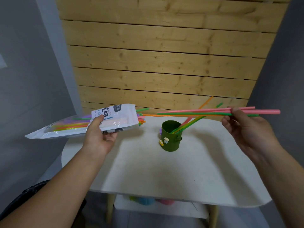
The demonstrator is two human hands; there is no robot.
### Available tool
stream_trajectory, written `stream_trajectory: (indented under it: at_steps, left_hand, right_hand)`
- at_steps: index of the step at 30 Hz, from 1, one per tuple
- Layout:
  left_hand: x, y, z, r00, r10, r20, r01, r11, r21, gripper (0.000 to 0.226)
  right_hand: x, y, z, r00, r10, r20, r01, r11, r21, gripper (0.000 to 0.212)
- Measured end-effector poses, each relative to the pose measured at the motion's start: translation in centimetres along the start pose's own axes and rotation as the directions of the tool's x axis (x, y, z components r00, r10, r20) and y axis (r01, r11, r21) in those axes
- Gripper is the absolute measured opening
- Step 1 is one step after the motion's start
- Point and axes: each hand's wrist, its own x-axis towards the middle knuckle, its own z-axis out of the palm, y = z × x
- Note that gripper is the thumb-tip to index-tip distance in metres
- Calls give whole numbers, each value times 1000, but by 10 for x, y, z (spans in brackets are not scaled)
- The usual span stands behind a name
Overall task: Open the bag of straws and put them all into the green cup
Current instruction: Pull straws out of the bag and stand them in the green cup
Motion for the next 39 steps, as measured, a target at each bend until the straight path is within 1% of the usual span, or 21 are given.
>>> stream_trajectory:
  at_steps: [2, 5, 10, 13, 15, 18, 21, 23, 26, 29, 32, 36, 39]
  left_hand:
    - [1, -1, 1, 1000, 4, 0, -4, 1000, -4, 19]
    - [3, -4, 2, 1000, 3, 3, -3, 1000, 7, 14]
    - [2, -7, 4, 1000, -5, 2, 5, 1000, 23, 12]
    - [1, -10, 4, 1000, -10, 10, 10, 1000, 27, 14]
    - [-2, -15, 6, 1000, -24, 18, 23, 999, 37, 12]
    - [-10, -26, 10, 998, -59, 26, 58, 997, 54, 7]
    - [-16, -36, 13, 995, -86, 47, 83, 994, 72, 7]
    - [-18, -40, 15, 994, -92, 60, 87, 993, 77, 9]
    - [-20, -40, 17, 993, -97, 64, 92, 993, 70, 9]
    - [-20, -37, 16, 993, -100, 66, 96, 993, 64, 10]
    - [-18, -34, 15, 993, -96, 65, 93, 994, 61, 10]
    - [-19, -29, 14, 994, -84, 69, 79, 994, 72, 7]
    - [-20, -26, 13, 995, -78, 63, 73, 994, 81, 6]
  right_hand:
    - [0, -6, -4, 1000, -31, -2, 31, 999, -26, 13]
    - [0, -14, -8, 995, -96, 13, 97, 990, -99, 14]
    - [1, -16, -15, 994, -108, 19, 109, 986, -126, 13]
    - [-3, -22, -16, 984, -179, 12, 177, 960, -215, 12]
    - [-8, -27, -13, 968, -250, 31, 247, 915, -319, 12]
    - [-17, -32, -6, 934, -346, 92, 341, 784, -518, 12]
    - [-23, -34, 4, 904, -388, 179, 411, 673, -615, 11]
    - [-24, -33, 11, 898, -372, 234, 430, 633, -644, 13]
    - [-22, -28, 21, 899, -325, 293, 436, 613, -659, 12]
    - [-14, -18, 29, 910, -275, 311, 415, 602, -682, 13]
    - [-7, -7, 35, 926, -221, 305, 376, 596, -710, 15]
    - [-2, 7, 45, 950, -189, 250, 312, 645, -698, 14]
    - [1, 17, 54, 959, -178, 220, 283, 661, -695, 11]
